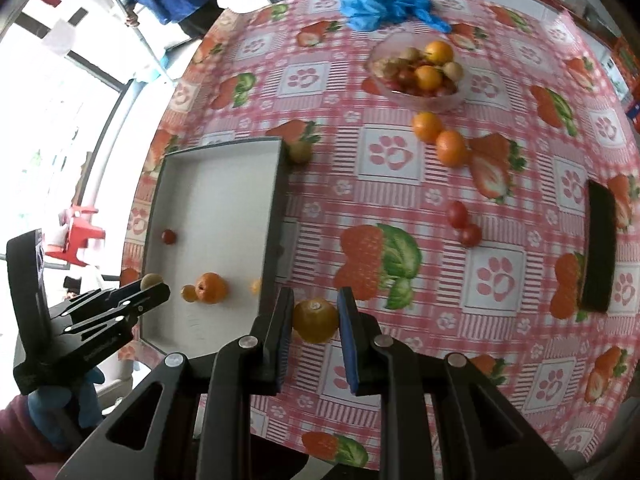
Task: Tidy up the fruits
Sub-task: 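Carry the orange fruit and brown fruit over the white tray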
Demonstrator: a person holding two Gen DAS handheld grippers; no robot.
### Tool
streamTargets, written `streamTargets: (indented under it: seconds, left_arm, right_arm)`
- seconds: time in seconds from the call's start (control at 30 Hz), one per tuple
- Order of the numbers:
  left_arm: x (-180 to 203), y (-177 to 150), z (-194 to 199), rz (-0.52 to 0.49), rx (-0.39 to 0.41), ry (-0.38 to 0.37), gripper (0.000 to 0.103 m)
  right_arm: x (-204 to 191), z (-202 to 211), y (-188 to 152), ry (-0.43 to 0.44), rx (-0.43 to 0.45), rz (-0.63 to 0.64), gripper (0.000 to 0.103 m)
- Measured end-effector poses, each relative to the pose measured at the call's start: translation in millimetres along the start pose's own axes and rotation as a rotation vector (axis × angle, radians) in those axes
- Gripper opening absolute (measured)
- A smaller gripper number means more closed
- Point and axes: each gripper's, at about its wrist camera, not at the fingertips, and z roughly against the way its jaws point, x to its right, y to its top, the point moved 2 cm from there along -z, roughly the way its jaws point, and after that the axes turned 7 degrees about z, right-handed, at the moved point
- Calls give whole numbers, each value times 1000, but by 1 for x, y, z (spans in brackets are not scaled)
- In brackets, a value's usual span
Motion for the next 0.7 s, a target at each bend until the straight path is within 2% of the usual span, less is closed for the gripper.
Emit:
streamTargets:
  seconds: [0.43,0.7]
  left_arm:
    - [-31,-8,-2,39,-6,19,28]
    - [-39,-11,-5,45,-11,41,28]
  right_arm:
    - [-43,-24,9,28,-61,98,24]
    - [-57,-40,14,51,-97,111,24]
